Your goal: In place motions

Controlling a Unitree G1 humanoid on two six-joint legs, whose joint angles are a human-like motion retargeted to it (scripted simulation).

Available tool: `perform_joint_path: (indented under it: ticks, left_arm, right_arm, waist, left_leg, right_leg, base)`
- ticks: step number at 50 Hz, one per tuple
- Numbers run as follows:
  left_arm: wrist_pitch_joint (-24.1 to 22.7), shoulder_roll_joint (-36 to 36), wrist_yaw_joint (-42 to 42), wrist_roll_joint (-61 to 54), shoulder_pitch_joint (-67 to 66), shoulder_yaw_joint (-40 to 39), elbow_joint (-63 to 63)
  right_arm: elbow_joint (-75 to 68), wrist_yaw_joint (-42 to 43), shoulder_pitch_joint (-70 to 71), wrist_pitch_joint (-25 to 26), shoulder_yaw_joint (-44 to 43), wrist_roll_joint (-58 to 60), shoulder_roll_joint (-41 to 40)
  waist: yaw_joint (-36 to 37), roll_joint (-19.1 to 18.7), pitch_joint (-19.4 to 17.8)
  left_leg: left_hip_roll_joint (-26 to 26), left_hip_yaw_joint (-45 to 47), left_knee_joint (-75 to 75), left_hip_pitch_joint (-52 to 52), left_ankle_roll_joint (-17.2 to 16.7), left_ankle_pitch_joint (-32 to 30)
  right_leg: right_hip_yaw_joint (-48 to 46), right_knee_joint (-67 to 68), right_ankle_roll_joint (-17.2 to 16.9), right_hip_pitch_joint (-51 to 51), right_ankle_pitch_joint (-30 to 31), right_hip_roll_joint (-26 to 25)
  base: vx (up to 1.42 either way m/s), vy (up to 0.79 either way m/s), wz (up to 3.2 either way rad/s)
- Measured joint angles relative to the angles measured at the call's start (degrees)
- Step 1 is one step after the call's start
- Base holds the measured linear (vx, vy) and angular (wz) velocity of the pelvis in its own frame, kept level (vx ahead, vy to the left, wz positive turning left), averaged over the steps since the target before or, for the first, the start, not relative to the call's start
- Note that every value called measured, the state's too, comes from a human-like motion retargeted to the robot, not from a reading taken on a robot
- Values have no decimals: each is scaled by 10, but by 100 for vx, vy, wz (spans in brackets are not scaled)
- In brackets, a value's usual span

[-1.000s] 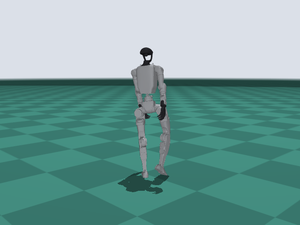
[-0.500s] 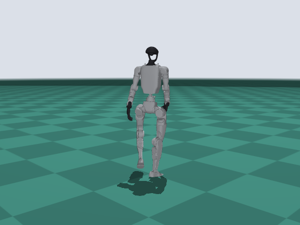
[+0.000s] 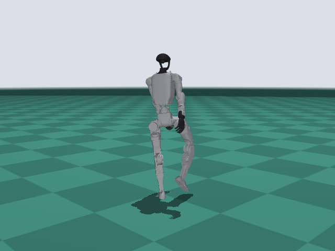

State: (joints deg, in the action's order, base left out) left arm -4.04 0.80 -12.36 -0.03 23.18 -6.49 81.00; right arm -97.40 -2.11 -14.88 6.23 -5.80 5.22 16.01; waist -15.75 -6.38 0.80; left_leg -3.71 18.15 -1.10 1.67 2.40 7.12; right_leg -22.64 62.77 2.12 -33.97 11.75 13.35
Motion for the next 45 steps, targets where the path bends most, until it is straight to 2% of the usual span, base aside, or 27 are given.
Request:
perform_joint_path:
  ticks: [3, 5, 8, 10, 12, 13, 15, 17, 18, 20, 24, 30, 34, 38, 43, 45]
  left_arm:
    - [-17, -7, 2, -25, -20, 15, 0]
    - [-12, -12, -10, -17, -46, 12, 2]
    - [4, -16, -15, 24, -103, -11, 20]
    - [14, -19, -4, 38, -146, -27, 43]
    - [23, -26, 10, 49, -198, -57, 70]
    - [30, -34, 14, 52, -224, -75, 85]
    - [49, -50, 20, 53, -270, -110, 112]
    - [56, -66, 29, 41, -297, -140, 139]
    - [54, -74, 36, 27, -310, -152, 148]
    - [52, -87, 32, 0, -348, -168, 153]
    - [68, -91, 32, 18, -397, -197, 162]
    - [65, -86, 13, 34, -436, -217, 151]
    - [69, -77, 4, 30, -420, -222, 148]
    - [66, -63, -2, 11, -398, -213, 134]
    - [43, -47, 26, 0, -360, -164, 114]
    - [26, -46, 62, -7, -339, -134, 113]
  right_arm:
    - [0, -1, -10, -29, -22, -18, -5]
    - [0, -11, -5, -39, -26, -27, -10]
    - [0, -16, 19, -40, -6, -40, -19]
    - [0, -11, 42, -43, 16, -40, -28]
    - [0, -4, 73, -42, 55, -34, -45]
    - [0, -5, 90, -43, 79, -31, -56]
    - [0, -27, 137, -43, 122, -20, -79]
    - [14, -65, 203, -52, 140, -2, -102]
    - [43, -81, 223, -55, 149, 6, -112]
    - [100, -108, 261, -62, 180, 11, -129]
    - [190, -127, 318, -83, 200, 33, -139]
    - [261, -129, 352, -96, 192, 14, -153]
    - [263, -133, 348, -100, 190, 11, -154]
    - [228, -126, 323, -97, 202, 28, -155]
    - [154, -119, 260, -80, 218, 73, -145]
    - [123, -112, 227, -70, 212, 98, -137]
  waist:
    - [14, -1, 11]
    - [20, -2, 17]
    - [33, -2, 30]
    - [37, -4, 40]
    - [48, 12, 45]
    - [56, 24, 50]
    - [69, 55, 64]
    - [70, 61, 54]
    - [81, 63, 45]
    - [117, 81, 32]
    - [159, 87, 16]
    - [209, 97, 9]
    - [221, 98, -1]
    - [198, 91, 11]
    - [161, 81, 34]
    - [148, 67, 36]
  left_leg:
    - [-3, 11, -1, -4, -4, 5]
    - [-4, 21, 0, -11, -9, 9]
    - [-2, 36, -9, -23, -19, 22]
    - [0, 37, -29, -22, -23, 32]
    - [9, 50, -68, -22, -26, 34]
    - [15, 60, -94, -18, -27, 23]
    - [9, 74, -206, 34, -31, -46]
    - [-32, 54, -370, 133, -22, -109]
    - [-45, 46, -433, 171, -7, -119]
    - [-59, 39, -558, 246, -5, -93]
    - [-83, 23, -729, 367, 10, -48]
    - [-88, 17, -843, 465, 14, -21]
    - [-84, 21, -805, 433, 8, -24]
    - [-70, 20, -690, 344, 5, -33]
    - [-7, 8, -378, 145, -34, -95]
    - [12, 6, -210, 47, -56, -66]
  right_leg:
    - [2, -57, -11, 37, 0, -18]
    - [-7, -123, -12, 83, 2, -34]
    - [-11, -280, -38, 176, 24, -71]
    - [-14, -389, -53, 240, -52, -95]
    - [-34, -486, -37, 299, -122, -109]
    - [-29, -528, -19, 314, -126, -113]
    - [-16, -579, -20, 323, -106, -90]
    - [-28, -599, -28, 321, -95, -81]
    - [-24, -603, -25, 319, -91, -84]
    - [7, -607, -11, 313, -83, -83]
    - [26, -595, 2, 308, -86, -78]
    - [39, -584, 16, 315, -97, -74]
    - [32, -582, 17, 328, -101, -73]
    - [8, -587, 10, 340, -106, -79]
    - [-4, -564, -7, 344, -130, -83]
    - [-4, -534, -7, 344, -146, -97]
  base:
    - [4, -4, -32]
    - [4, 5, -41]
    - [2, 14, -34]
    - [1, 16, -5]
    - [2, 16, -31]
    - [-3, 15, -46]
    - [-18, 12, -14]
    - [-50, 9, 34]
    - [-47, 7, -39]
    - [-26, 5, -110]
    - [-14, 7, -48]
    - [3, -1, -13]
    - [7, -7, 12]
    - [15, -9, 48]
    - [24, -12, 22]
    - [30, -17, 7]
